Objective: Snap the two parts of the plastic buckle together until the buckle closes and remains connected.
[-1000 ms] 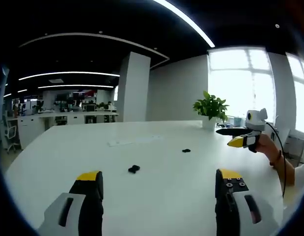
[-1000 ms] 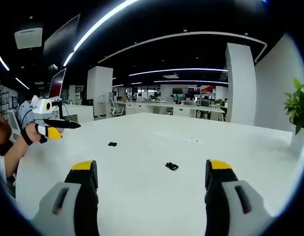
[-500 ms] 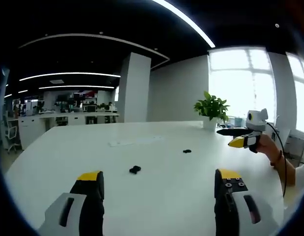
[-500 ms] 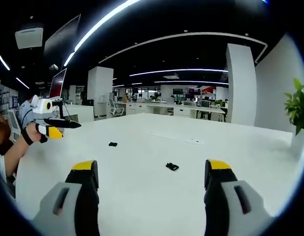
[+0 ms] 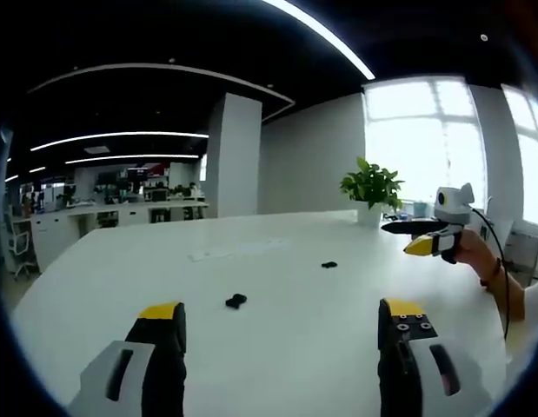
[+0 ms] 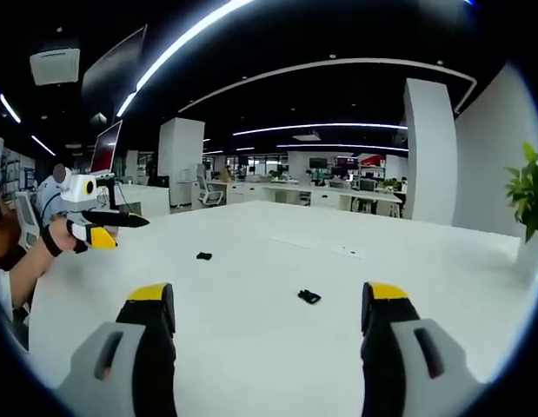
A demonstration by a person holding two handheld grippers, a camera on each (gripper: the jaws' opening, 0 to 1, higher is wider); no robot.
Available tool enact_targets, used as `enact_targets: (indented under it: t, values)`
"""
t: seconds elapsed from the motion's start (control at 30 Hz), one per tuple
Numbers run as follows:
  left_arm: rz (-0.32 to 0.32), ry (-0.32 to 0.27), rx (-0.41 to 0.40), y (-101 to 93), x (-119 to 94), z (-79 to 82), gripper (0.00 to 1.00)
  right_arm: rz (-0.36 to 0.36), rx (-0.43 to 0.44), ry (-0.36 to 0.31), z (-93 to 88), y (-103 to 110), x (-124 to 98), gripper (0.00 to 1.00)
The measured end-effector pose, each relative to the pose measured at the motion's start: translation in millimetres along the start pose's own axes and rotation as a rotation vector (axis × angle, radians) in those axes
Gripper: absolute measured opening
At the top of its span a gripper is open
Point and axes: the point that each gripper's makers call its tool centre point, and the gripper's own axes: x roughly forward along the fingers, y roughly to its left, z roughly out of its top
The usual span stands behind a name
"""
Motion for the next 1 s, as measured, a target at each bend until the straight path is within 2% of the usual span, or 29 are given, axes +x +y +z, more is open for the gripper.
enact_targets:
  t: [0.43,0.63,0.8,0.9,1.0]
  values:
    - [0.005,0.01,-0.003,5.0,-2.8,0.5,0.93,-0.002,0.004,0.013,2.0,-15.5,7.9,0.9]
    - [-0.002,0.022,-0.002,3.9,-1.8,-0.9,0.93,-0.002,0.007,0.014,2.7,-16.3,8.3,0.9]
    - [0.006,0.01,0.013,3.5,-1.5,2.8,0.93,0.002,0.008,0.016,3.3,-14.4,8.4,0.89]
    - [-0.003,0.025,0.021,-0.6,-0.3,0.5,0.93,0.008,0.012,0.022,2.6,-13.4,9.0,0.89]
    - [-0.007,0.015,0.023,-2.0,-0.1,3.0,0.93,0.006,0.014,0.001,6.7,-12.7,8.0,0.89]
